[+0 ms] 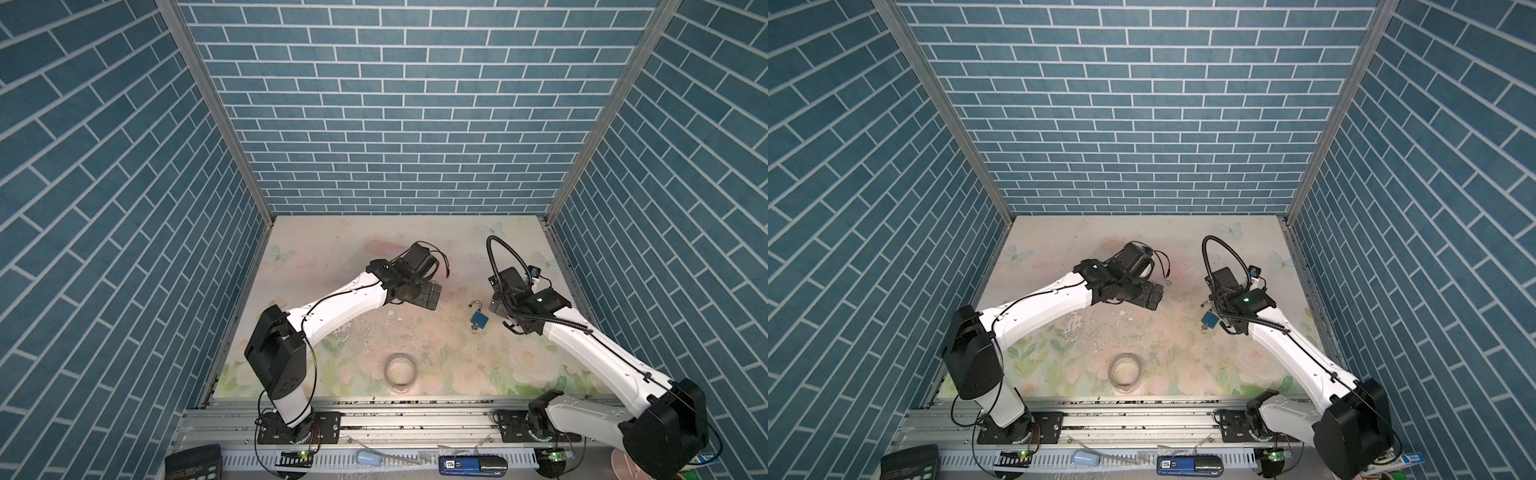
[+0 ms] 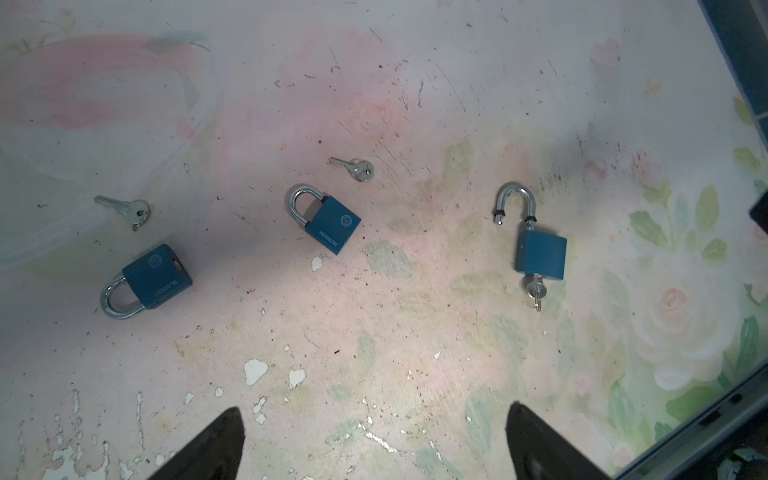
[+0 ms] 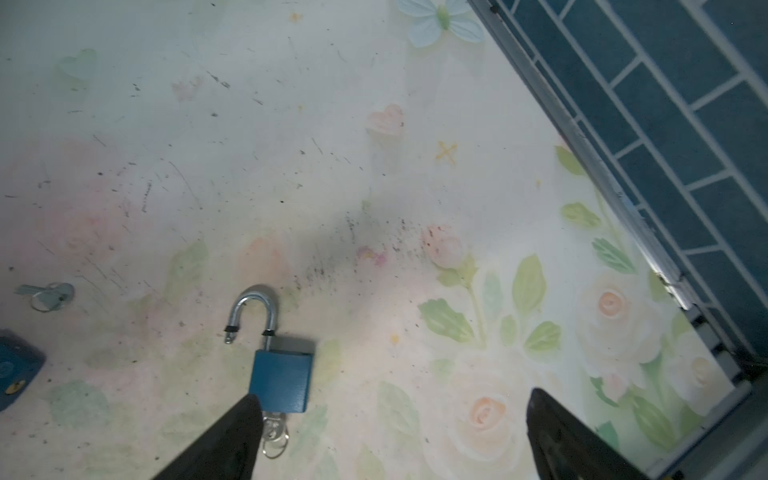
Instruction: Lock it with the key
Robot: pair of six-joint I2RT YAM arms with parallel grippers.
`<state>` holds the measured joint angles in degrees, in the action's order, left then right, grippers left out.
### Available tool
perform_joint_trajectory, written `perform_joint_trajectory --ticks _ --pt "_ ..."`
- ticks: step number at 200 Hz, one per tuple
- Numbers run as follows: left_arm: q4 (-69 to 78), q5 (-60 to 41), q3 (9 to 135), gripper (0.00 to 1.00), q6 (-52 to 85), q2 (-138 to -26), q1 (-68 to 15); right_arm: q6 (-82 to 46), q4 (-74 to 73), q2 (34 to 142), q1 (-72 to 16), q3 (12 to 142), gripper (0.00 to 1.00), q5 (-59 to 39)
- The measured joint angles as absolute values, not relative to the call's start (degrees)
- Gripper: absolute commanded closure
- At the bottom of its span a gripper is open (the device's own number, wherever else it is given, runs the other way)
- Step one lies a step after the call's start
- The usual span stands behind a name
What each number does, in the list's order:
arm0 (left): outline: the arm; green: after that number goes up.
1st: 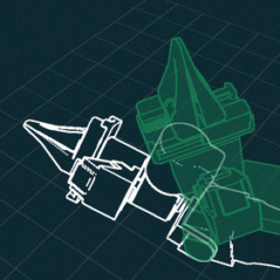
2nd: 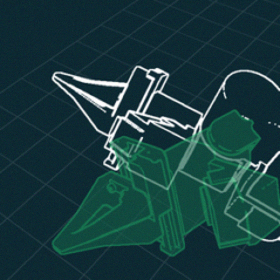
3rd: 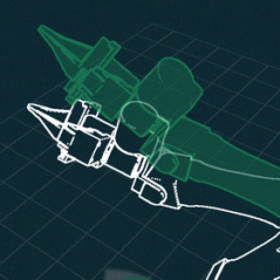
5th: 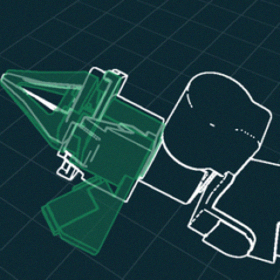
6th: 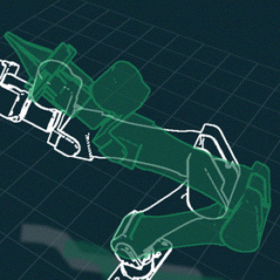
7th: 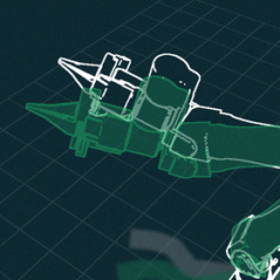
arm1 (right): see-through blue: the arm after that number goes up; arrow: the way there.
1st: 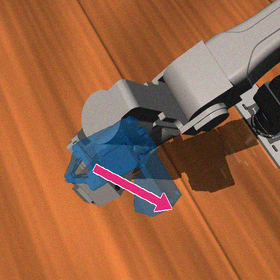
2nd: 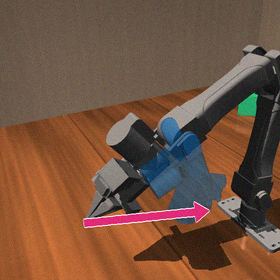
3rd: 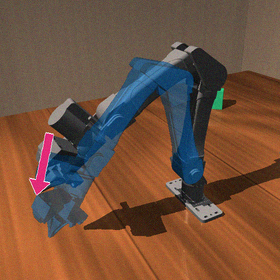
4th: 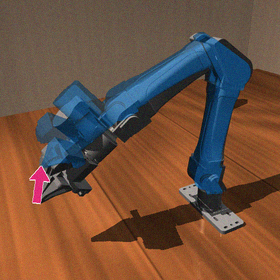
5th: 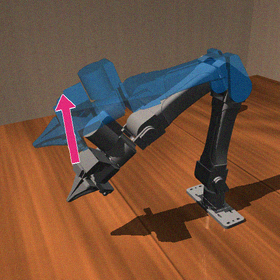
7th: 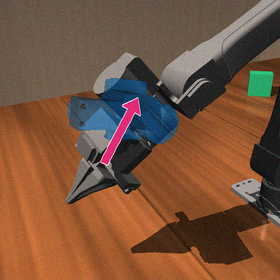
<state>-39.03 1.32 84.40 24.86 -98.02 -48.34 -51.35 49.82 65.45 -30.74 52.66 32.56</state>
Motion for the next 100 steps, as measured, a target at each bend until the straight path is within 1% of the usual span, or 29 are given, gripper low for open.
perform_joint_trajectory --ticks 32,64,100 --pt "-40.0 4.1 88.5 0.01 27.6 -101.1 -52.0 -52.6 54.9 58.3 -30.5 52.4 0.01 34.2" --pt "-39.6 1.9 91.9 0.0 28.8 -105.3 -54.9 -53.3 58.3 52.8 -27.9 51.1 0.01 33.4" --pt "-42.5 -0.1 102.2 0.01 28.4 -116.6 -57.0 -54.0 62.8 51.4 -23.5 51.0 0.01 30.5"
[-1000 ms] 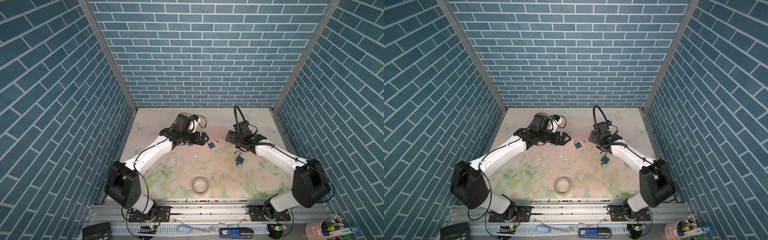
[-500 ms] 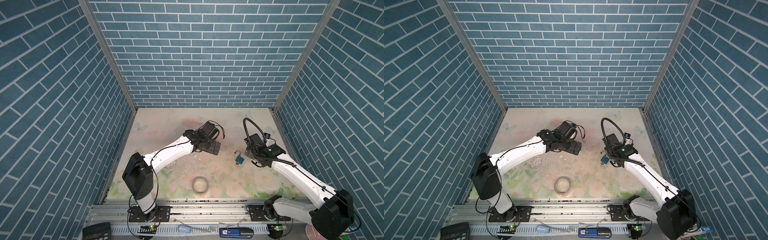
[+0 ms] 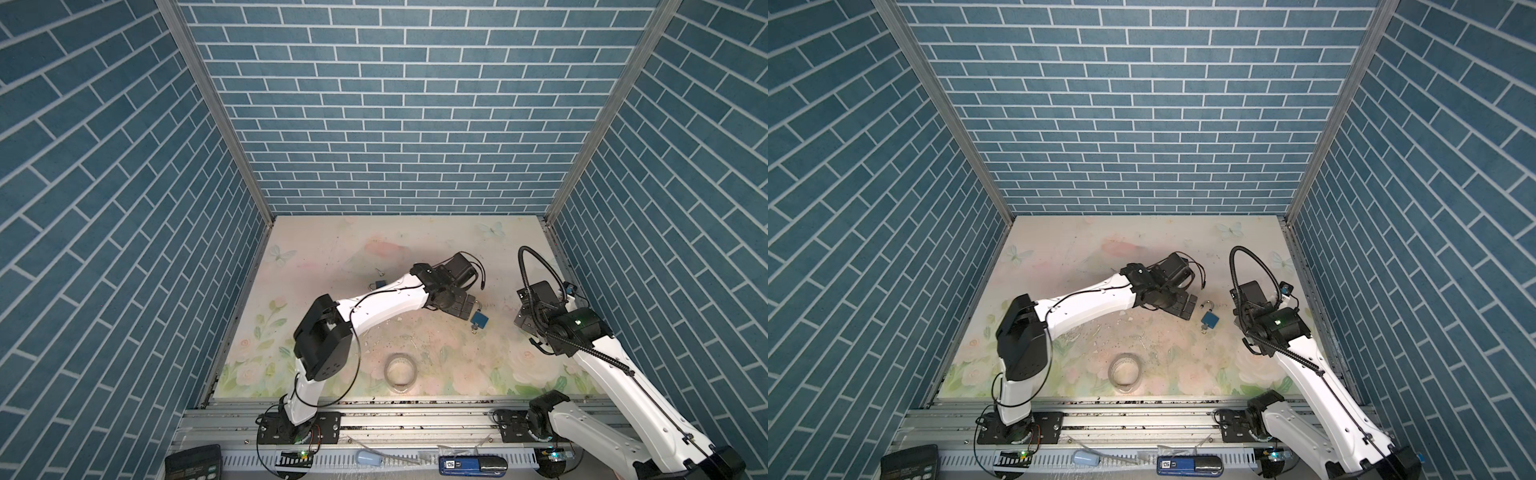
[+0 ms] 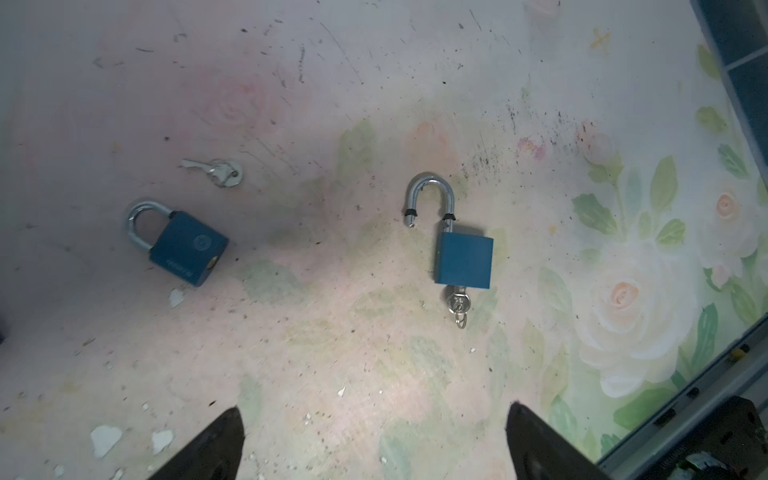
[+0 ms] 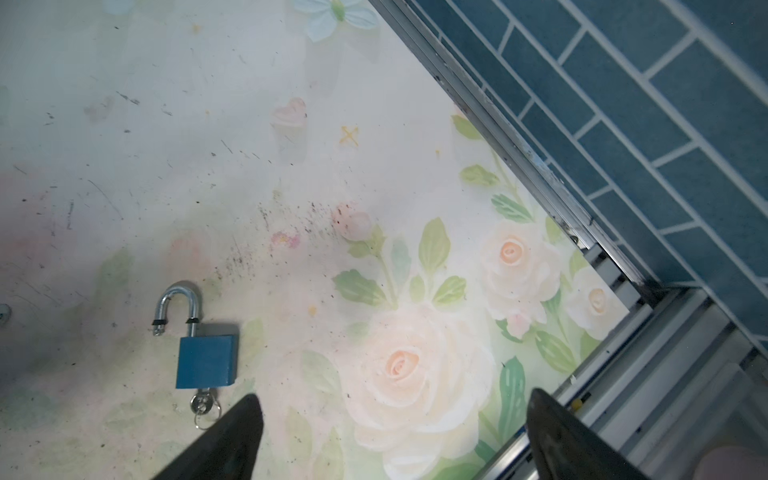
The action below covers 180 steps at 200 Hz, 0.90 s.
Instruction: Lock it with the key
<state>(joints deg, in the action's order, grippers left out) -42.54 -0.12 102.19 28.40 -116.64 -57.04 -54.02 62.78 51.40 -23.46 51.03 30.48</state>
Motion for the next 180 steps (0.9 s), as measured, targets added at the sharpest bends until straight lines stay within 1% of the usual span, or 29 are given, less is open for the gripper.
perform_joint_trajectory --ticks 24,47,90,110,127,166,180 --pt "-45.4 -1.0 110.5 0.0 27.6 -124.7 -58.7 -54.0 64.3 49.4 -19.7 50.7 0.01 27.5" --pt "-46.9 -2.0 115.3 0.0 27.3 -129.8 -59.5 -53.9 65.3 47.6 -17.4 50.5 0.01 25.2" --pt "-48.3 -3.1 121.1 0.04 27.4 -135.8 -59.9 -52.4 65.4 46.1 -12.6 50.5 0.01 20.9" --pt "-48.4 -3.1 123.1 0.1 27.7 -137.9 -60.1 -50.9 65.1 46.1 -10.8 50.5 0.01 18.7" --pt "-48.6 -3.1 125.4 0.11 27.9 -140.2 -60.4 -49.7 64.8 45.7 -9.8 50.1 0.01 17.3" --pt "-51.0 -2.6 136.6 0.12 28.8 -148.3 -62.0 -46.9 64.1 44.3 -7.9 48.6 0.01 14.4" --pt "-52.3 -1.9 140.2 0.15 29.0 -150.7 -62.4 -46.1 63.6 43.9 -7.3 48.0 0.01 13.4"
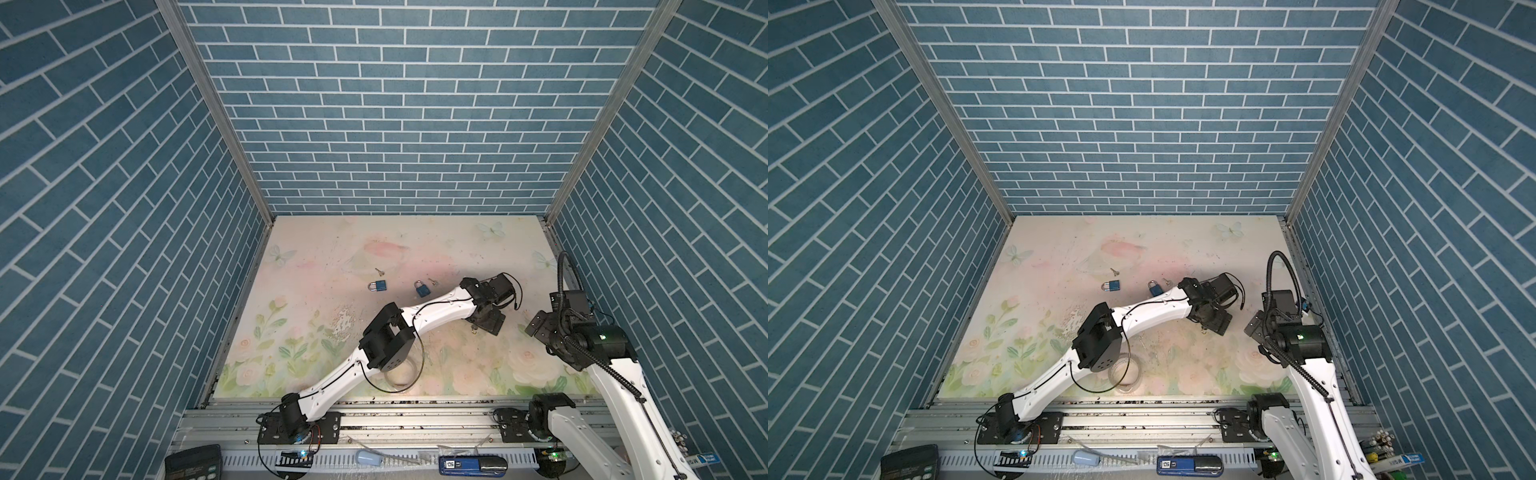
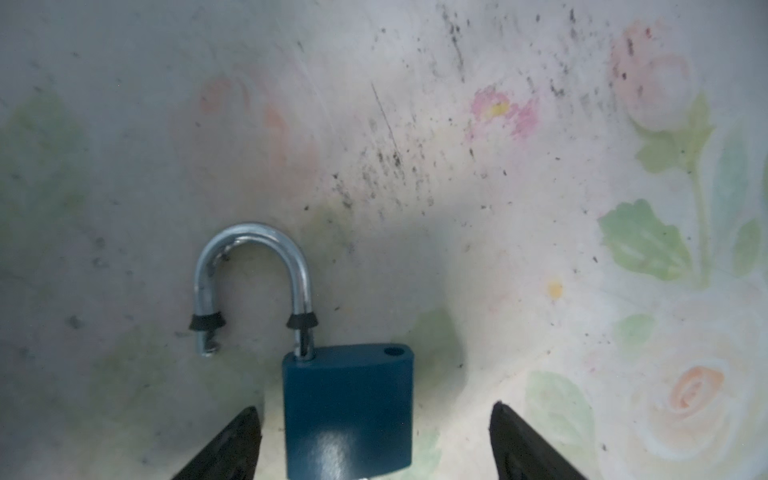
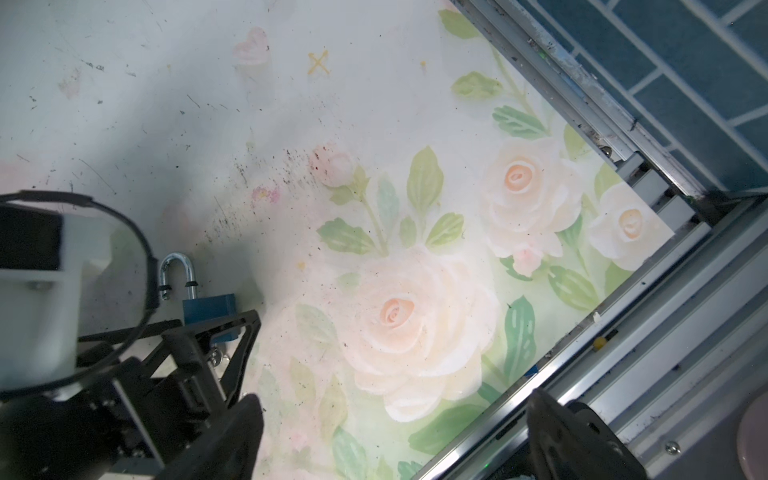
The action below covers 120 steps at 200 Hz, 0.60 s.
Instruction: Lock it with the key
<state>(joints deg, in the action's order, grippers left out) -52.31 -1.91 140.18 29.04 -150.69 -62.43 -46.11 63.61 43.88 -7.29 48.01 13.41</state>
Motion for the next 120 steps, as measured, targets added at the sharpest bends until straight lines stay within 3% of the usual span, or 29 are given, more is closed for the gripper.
perform_joint_trajectory --ticks 33,120 --pt "-53.9 -0.5 142.1 0.17 29.8 -151.7 -62.8 -44.8 62.6 43.1 -6.3 47.8 0.01 11.7" --pt "-56.5 6.3 147.5 0.33 30.2 -155.4 -62.8 -43.4 61.7 40.1 -5.1 49.1 0.01 9.2"
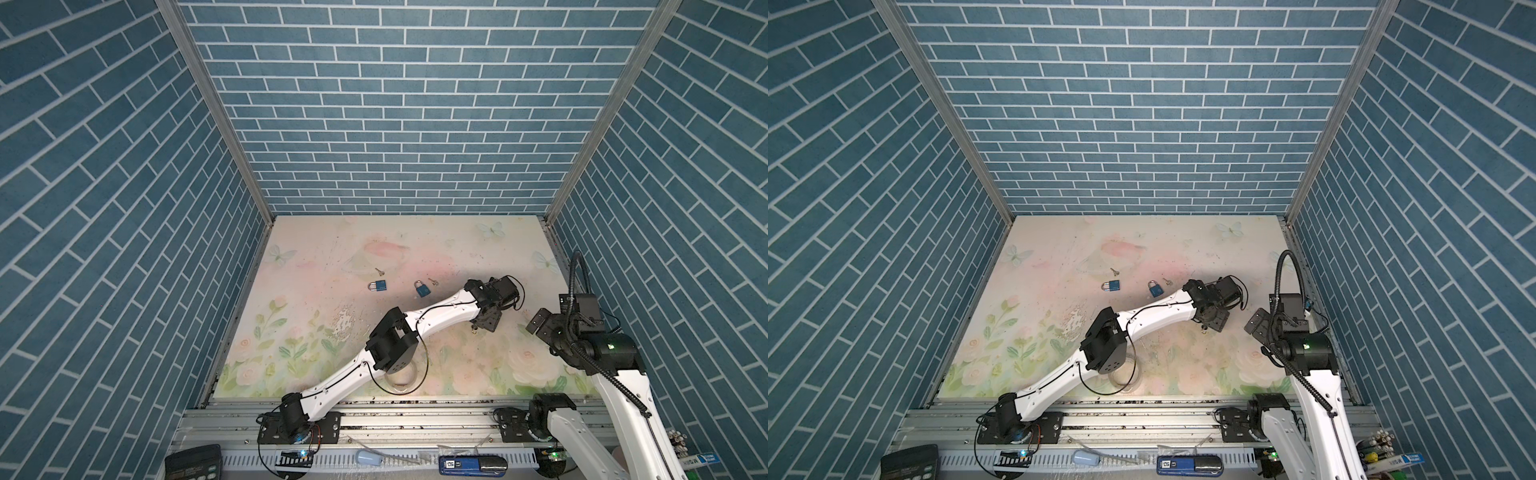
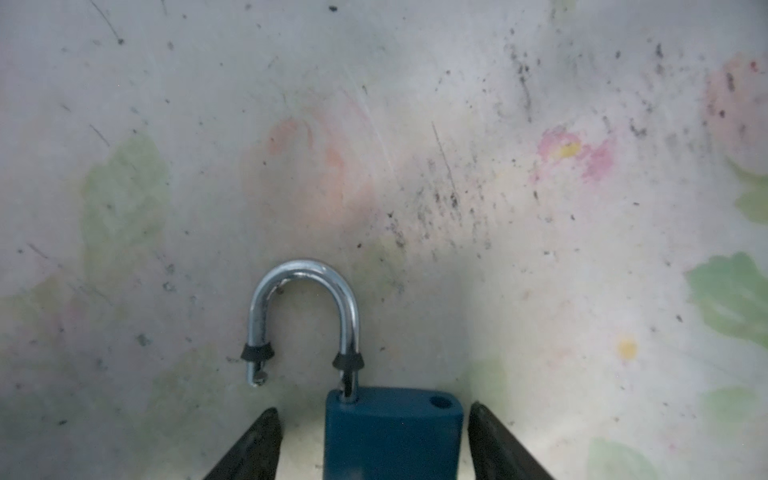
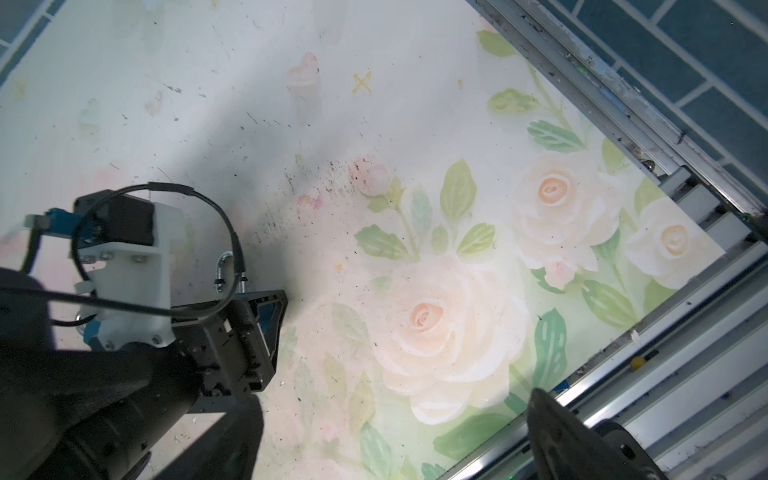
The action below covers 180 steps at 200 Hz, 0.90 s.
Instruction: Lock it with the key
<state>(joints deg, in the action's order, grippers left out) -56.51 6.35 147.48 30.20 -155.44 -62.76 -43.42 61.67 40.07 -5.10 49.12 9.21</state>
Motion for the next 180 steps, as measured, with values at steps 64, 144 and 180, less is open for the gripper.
perform_joint_trajectory --ticks 64,144,180 --pt "-56.9 7.5 148.6 0.4 30.2 -156.3 -62.5 -43.4 61.6 38.7 -4.8 49.8 0.01 8.6" --pt "-56.7 7.7 146.2 0.64 30.6 -155.0 -62.0 -43.4 60.8 39.7 -4.7 49.8 0.01 6.6" --pt "-56.4 6.9 142.3 0.77 30.6 -152.6 -61.6 -43.1 60.3 39.9 -4.7 49.8 0.01 6.3"
